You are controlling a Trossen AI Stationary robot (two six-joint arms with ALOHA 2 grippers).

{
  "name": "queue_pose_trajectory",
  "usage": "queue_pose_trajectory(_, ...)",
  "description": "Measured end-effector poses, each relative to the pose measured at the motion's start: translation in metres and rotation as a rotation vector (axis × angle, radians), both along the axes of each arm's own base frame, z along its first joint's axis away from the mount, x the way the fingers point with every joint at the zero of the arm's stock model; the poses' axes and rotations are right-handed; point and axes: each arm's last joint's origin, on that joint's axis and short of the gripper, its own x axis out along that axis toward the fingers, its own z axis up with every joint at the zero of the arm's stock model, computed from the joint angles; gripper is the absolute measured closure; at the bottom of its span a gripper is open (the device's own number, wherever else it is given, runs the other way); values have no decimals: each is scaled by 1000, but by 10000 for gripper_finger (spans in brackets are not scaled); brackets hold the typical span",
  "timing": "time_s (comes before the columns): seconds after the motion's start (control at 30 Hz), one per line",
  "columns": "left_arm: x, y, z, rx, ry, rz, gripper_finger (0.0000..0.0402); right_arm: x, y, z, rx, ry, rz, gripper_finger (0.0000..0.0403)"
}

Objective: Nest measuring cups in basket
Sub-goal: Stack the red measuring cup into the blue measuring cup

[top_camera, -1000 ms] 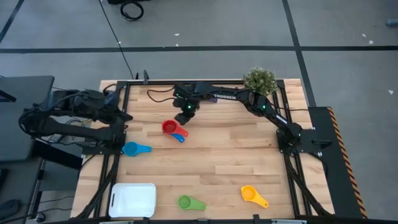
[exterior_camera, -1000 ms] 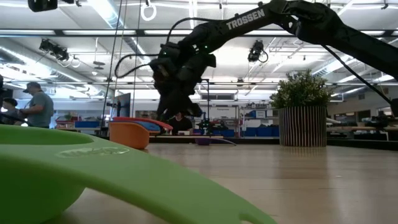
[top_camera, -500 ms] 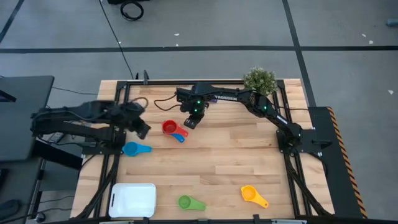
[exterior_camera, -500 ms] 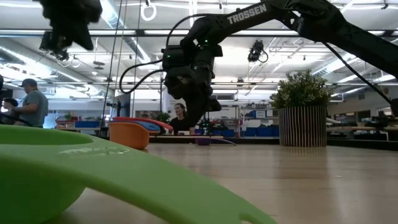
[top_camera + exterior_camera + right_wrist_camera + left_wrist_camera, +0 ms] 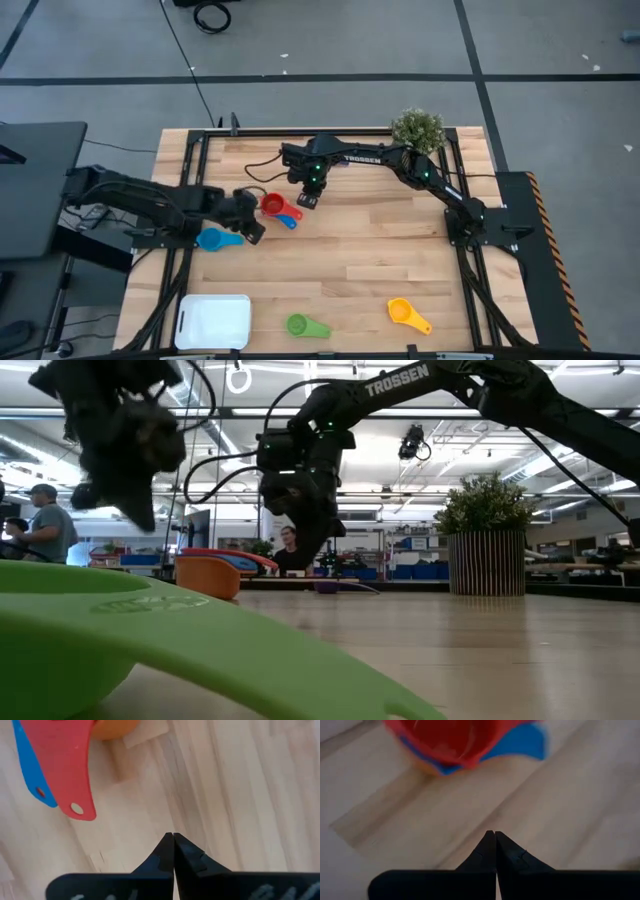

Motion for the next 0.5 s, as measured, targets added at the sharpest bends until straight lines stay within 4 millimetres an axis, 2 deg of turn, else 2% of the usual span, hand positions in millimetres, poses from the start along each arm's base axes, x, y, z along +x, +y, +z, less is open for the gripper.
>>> queue_pose_trajectory(0.17, 6, 1, -19, 113, 95, -16, 401, 3, 0, 0, -11, -29, 23, 401)
queue_pose_trajectory(0.27, 8, 6, -24, 199, 124, -14, 401, 5, 2, 0, -15, -44, 27, 401)
queue_pose_trajectory(0.5, 12, 19, -32, 279, 190, -78, 401, 7, 8, 0, 10, -56, 43, 400)
